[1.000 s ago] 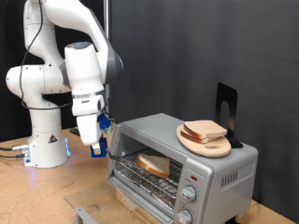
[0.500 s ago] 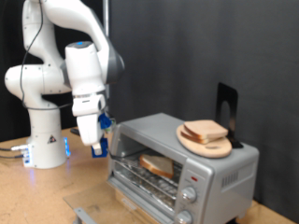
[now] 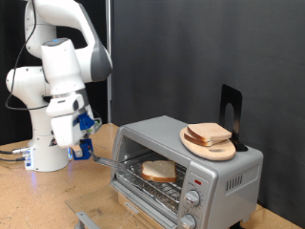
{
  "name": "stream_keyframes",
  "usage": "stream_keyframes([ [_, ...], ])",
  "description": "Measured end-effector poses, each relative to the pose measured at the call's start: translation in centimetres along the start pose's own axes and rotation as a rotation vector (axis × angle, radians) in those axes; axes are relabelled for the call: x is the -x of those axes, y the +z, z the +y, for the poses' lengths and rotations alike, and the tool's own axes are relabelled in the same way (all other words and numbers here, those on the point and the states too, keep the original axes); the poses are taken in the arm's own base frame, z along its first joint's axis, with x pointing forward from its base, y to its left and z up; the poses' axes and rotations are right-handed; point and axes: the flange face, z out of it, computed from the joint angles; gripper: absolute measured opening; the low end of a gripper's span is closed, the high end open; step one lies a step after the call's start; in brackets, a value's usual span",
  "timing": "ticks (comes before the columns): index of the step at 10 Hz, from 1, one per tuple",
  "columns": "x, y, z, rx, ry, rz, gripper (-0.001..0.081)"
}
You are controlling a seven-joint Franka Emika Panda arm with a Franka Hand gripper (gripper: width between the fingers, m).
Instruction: Make a piece of toast with the oven
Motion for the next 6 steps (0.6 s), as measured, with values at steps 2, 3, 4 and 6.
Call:
stream_keyframes([
  [2, -0.1, -0.3, 0.5, -0.013, 0.023, 0.002, 0.0439],
  [3, 0.0, -0.3, 0.5, -0.027, 0.020, 0.010, 0.0439],
  [4, 0.0, -0.7, 0.6, -0.064, 0.020, 0.030, 0.0439],
  [6, 0.0, -3.1, 0.5, -0.158, 0.013, 0.066, 0.0439],
])
